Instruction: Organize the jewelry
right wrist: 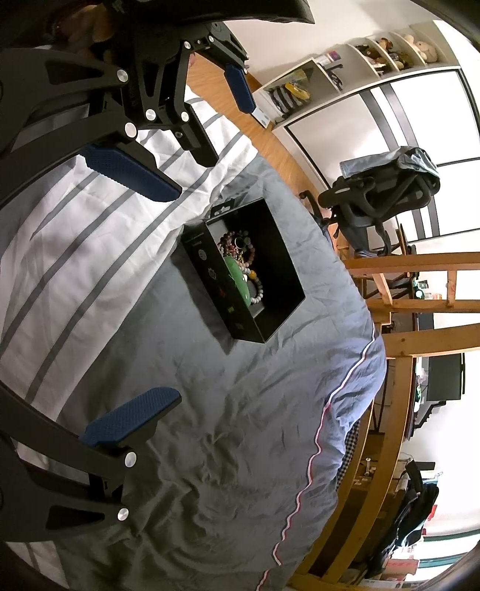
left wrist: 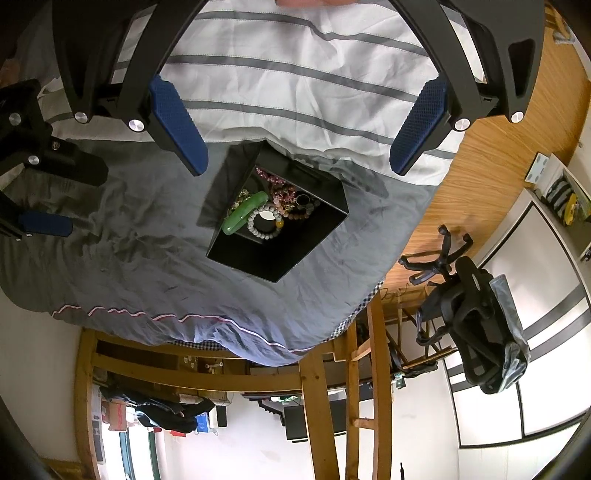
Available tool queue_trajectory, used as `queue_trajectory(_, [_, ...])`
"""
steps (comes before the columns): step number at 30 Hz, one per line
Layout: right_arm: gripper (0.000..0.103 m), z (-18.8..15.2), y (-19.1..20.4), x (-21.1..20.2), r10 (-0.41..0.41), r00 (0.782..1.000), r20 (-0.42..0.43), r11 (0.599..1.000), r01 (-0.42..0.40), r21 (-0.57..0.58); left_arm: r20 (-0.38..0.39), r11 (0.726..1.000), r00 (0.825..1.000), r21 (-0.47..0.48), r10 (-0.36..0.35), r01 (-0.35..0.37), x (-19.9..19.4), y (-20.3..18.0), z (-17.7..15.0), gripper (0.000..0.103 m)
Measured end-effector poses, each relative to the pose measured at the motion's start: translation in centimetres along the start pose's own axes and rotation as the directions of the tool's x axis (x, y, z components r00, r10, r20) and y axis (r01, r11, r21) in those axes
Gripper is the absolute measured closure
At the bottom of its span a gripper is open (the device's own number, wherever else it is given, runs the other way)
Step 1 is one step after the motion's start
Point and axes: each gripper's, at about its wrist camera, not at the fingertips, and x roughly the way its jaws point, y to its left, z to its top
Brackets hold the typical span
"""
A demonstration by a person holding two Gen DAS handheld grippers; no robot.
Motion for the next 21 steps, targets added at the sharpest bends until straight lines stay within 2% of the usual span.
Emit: queue_trajectory(21, [0.004, -0.06, 0.06, -0.02, -0.004, 1.0, -0.001, 1.0, 0.004, -0.003, -0.001, 1.0, 1.0, 0.009, 0.0, 0.0, 0.07, -0.14, -0.02, 0.006])
